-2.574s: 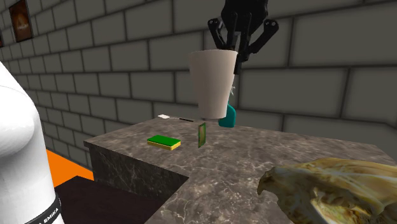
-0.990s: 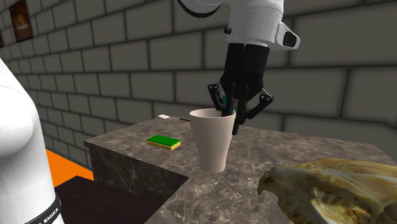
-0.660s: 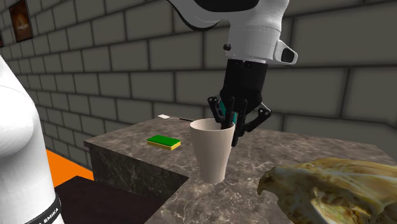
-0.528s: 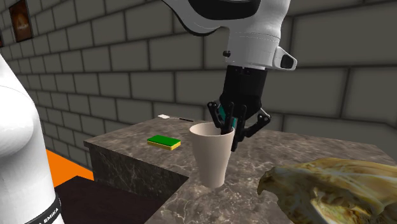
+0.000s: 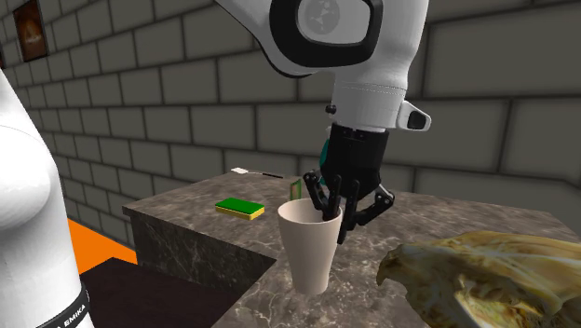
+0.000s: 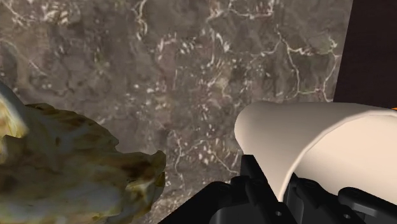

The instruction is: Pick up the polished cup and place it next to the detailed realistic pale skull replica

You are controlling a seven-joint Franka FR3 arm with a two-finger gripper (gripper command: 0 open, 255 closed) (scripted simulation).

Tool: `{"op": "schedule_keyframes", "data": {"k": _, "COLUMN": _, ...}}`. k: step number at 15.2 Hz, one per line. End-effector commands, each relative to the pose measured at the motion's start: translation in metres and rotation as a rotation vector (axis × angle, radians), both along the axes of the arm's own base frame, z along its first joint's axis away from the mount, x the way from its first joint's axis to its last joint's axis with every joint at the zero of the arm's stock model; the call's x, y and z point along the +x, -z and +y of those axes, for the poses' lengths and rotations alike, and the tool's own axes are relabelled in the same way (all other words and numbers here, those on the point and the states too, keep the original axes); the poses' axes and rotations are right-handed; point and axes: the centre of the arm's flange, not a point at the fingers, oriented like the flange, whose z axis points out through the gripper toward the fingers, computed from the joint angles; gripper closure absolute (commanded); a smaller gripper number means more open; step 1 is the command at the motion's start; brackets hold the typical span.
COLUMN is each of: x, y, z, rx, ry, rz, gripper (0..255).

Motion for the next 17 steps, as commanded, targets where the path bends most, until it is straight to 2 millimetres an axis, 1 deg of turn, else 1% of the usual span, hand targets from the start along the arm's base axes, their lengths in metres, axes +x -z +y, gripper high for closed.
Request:
{"op": "schedule_keyframes", "data": {"k": 1, "x": 0.0, "y": 0.001, "z": 0.0, "rx": 0.0, "ry": 0.0, "rz": 0.0, "gripper": 255}}
{"op": "schedule_keyframes", "data": {"k": 6, "x": 0.0, "y": 0.001, "z": 0.0, "rx": 0.0, "ry": 0.0, "rz": 0.0, "gripper": 255}}
{"op": "schedule_keyframes", "data": {"k": 7, "x": 0.0, "y": 0.001, "z": 0.0, "rx": 0.0, "ry": 0.0, "rz": 0.0, "gripper": 0}}
{"op": "schedule_keyframes", "data": {"k": 12, "x": 0.0, "y": 0.001, "z": 0.0, "rx": 0.0, "ry": 0.0, "rz": 0.0, "gripper": 0}}
{"op": "schedule_keyframes", "data": {"k": 15, "x": -0.002, "y": -0.038, "z": -0.006, "rx": 0.0, "ry": 0.0, "rz": 0.0, "gripper": 0}}
{"op": "schedule_keyframes", "data": {"k": 16, "x": -0.002, "y": -0.048, "z": -0.008, "rx": 0.0, "ry": 0.0, "rz": 0.0, "gripper": 0}}
{"op": "schedule_keyframes", "data": {"k": 17, "x": -0.002, "y": -0.048, "z": -0.008, "rx": 0.0, "ry": 0.0, "rz": 0.0, "gripper": 0}}
